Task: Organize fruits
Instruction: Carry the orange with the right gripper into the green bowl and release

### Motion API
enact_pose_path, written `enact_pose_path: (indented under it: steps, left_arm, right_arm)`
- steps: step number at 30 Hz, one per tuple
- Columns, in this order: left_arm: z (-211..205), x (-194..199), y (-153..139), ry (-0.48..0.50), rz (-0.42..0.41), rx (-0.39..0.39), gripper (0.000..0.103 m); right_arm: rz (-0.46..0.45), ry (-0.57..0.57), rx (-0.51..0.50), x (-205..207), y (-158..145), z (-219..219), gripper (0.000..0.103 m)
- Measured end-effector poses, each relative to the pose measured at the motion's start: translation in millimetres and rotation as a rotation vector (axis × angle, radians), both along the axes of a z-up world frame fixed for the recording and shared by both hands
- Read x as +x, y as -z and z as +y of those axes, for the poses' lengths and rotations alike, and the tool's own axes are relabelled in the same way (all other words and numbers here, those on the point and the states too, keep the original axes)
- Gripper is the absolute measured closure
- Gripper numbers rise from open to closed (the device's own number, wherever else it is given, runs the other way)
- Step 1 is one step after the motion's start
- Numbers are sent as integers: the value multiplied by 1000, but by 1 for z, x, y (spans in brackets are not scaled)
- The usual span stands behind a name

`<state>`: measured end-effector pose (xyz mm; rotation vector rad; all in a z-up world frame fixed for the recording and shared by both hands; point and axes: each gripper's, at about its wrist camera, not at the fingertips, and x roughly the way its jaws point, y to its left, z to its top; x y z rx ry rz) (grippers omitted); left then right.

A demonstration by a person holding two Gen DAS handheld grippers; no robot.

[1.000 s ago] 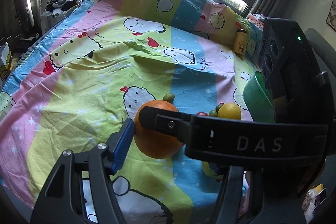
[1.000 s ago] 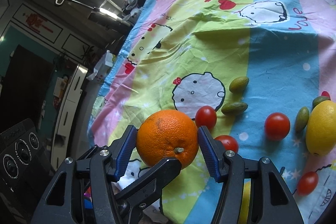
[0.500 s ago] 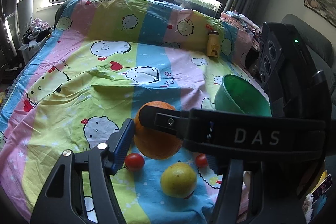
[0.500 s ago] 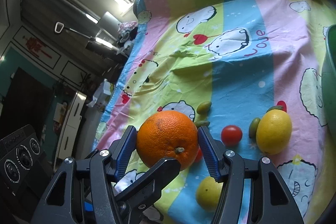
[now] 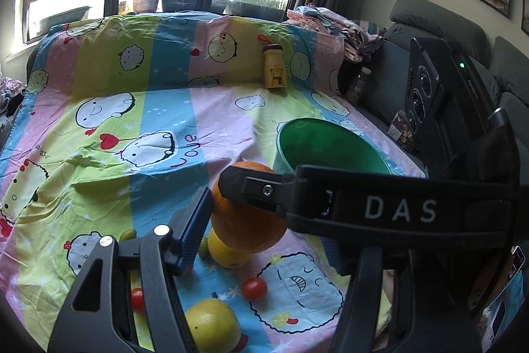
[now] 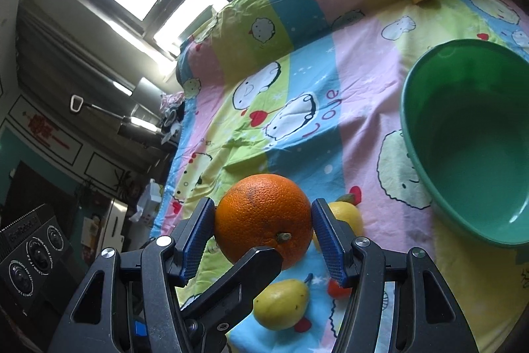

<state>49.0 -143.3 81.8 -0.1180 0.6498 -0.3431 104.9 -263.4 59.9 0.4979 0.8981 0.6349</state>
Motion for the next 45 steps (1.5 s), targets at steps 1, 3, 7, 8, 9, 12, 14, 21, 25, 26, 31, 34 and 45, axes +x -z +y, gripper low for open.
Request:
enact_pose_path:
  steps: [1, 3, 7, 8, 9, 12, 14, 21, 25, 26, 31, 34, 45]
  left_arm:
    - [-5, 2, 0, 14, -2, 1, 43]
    - [-16, 6, 1, 46, -2, 3, 43]
    - [-39, 12, 6, 94, -6, 23, 45]
    - [-43, 14, 7, 102, -4, 21, 46]
    - [-46, 18, 9, 112, 3, 16, 46]
    - [-57, 25, 10, 151, 3, 10, 46]
    - [-65, 26, 7, 170, -15, 19, 45]
    - [-90, 34, 1, 234, -37, 46, 45]
    - [-101, 43, 3, 280, -33, 41, 45]
    - [-104, 44, 4, 290, -33, 38, 45]
    - [-115, 55, 13, 338, 2, 14, 45]
    - [-120, 58, 17, 356, 23, -3, 45]
    - [-125, 67, 33, 365, 129, -99, 43]
  right_arm:
    - [3, 17, 6, 1, 1, -6, 40]
    - [5, 49, 14, 2, 2, -18, 40]
    - [19, 121, 37, 1, 12, -44, 40]
    - [33, 139, 44, 2, 15, -49, 40]
    - [46, 155, 53, 4, 17, -54, 40]
    - [57, 196, 51, 7, 19, -67, 40]
    - [54, 214, 62, 7, 18, -75, 40]
    - [38, 282, 116, 4, 18, -104, 40]
    - [42, 334, 126, 3, 18, -118, 40]
    - [45, 347, 130, 2, 20, -121, 40]
    - [82, 405, 122, 3, 27, -134, 40]
    - [102, 431, 115, 4, 32, -141, 40]
    - [155, 525, 51, 4, 42, -151, 40]
